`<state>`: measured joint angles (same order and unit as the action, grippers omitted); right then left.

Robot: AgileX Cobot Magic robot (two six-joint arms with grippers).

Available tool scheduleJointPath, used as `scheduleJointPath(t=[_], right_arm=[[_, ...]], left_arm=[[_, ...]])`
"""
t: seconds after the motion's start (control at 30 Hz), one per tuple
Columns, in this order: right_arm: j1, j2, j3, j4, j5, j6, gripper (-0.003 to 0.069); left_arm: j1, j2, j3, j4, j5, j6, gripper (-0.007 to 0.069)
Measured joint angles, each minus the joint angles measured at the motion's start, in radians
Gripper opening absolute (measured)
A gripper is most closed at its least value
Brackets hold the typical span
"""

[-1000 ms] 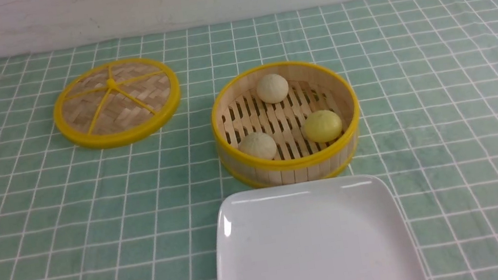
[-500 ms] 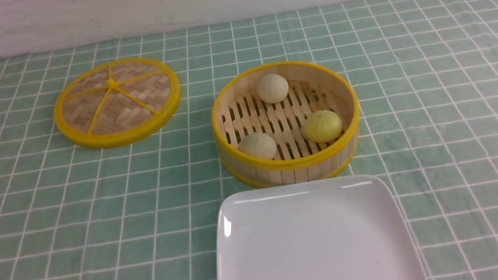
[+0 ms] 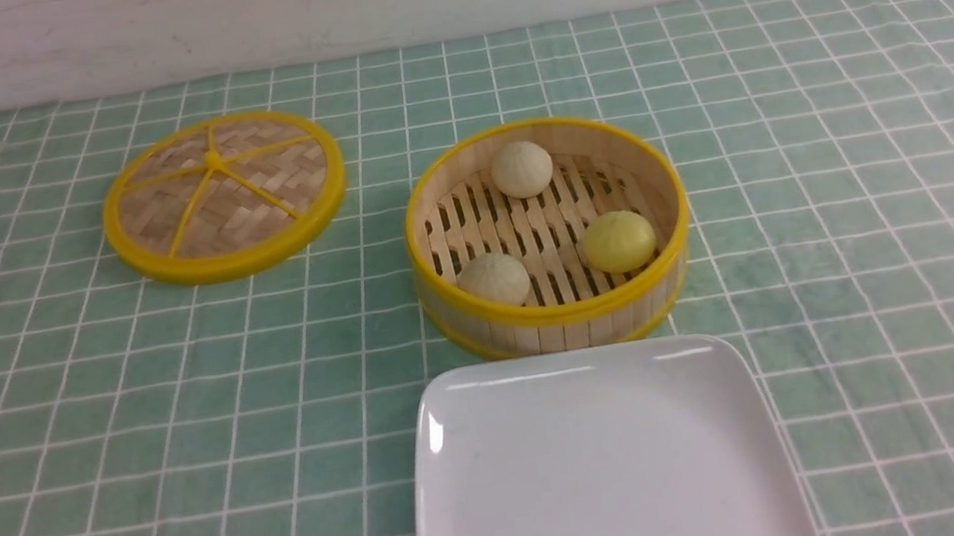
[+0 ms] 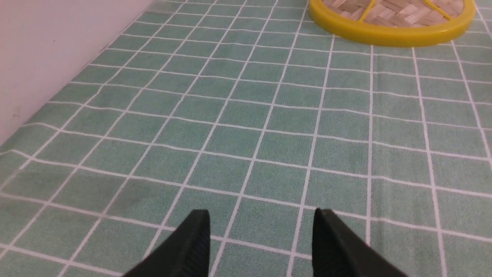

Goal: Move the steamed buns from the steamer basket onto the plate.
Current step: Use the right arm to grab the steamed stuffed bun that is closest to it

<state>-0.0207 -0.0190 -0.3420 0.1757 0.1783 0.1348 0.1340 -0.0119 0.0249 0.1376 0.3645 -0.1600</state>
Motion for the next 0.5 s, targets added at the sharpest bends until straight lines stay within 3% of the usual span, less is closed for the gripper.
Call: scheduleJointPath(t=[0.33,0.5], right_arm=[[0.000,0.000,0.000,0.062,0.055,0.000,0.0240],[0.000,0.000,0.000,0.076,0.040,0.000,0.0240]], left_arm=[[0.000,0.000,0.001,-0.369,-0.121,-0.188,0.0386],[0.000,0.000,0.001,-0.453,-0.172,-0.239,0.0386]])
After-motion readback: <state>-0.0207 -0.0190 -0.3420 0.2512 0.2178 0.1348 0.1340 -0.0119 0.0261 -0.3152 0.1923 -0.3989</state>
